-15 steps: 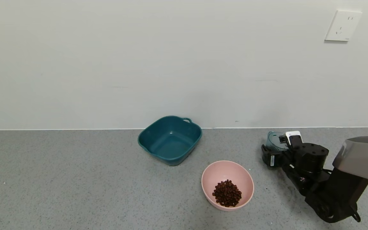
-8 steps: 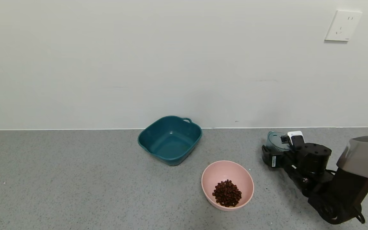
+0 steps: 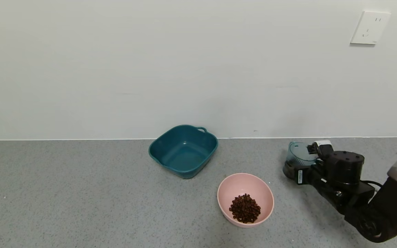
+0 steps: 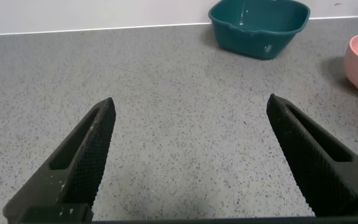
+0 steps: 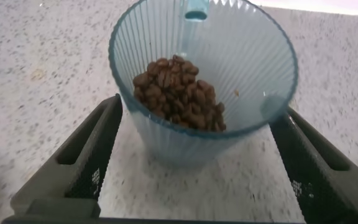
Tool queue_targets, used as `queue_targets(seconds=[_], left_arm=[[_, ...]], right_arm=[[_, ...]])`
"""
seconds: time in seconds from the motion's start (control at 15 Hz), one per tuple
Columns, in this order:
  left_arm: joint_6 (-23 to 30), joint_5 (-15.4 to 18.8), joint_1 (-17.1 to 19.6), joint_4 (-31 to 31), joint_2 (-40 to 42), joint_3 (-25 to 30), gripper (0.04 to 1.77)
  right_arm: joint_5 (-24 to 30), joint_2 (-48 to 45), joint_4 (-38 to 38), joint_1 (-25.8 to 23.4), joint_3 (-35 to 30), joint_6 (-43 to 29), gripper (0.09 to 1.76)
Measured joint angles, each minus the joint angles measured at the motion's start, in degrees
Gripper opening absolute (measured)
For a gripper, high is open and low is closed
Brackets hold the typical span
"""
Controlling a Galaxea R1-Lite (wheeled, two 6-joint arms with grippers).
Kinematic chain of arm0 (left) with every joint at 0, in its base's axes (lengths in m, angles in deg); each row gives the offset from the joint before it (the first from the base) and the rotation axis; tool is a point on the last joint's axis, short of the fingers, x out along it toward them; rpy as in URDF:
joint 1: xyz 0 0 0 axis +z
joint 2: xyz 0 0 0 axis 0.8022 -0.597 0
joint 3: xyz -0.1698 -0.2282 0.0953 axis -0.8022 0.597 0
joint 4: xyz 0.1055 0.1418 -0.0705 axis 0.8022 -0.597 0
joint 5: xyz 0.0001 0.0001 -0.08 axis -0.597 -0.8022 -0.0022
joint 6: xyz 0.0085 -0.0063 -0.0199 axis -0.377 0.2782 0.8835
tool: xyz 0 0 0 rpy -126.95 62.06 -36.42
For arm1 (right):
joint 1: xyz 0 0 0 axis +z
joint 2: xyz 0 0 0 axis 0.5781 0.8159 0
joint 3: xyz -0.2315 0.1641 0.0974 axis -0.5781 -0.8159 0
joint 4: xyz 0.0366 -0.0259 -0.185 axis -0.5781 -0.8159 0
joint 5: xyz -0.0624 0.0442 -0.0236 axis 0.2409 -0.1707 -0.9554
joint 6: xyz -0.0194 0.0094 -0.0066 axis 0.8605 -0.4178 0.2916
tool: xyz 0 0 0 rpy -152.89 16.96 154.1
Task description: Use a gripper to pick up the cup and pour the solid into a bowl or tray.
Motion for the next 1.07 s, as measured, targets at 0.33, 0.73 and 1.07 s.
queue_targets(seconds=[0.33,0.73,1.07], left_arm=[[0.0,-0.02,0.02,0.0,0.0,0.0,1.75],[0.0,-0.02,0.0,0.0,0.0,0.0,1.75],[0.0,-0.02,0.02,0.0,0.0,0.0,1.75]], right_arm=[[4.22,-13.99,-18.77,-0.3,0.71,-1.95,1.7],[6.56,-35.06,-46.21,0.06,1.29,-1.41,1.7],[6.21,-54.21,-62.93,1.35,0.18,0.23,1.7]])
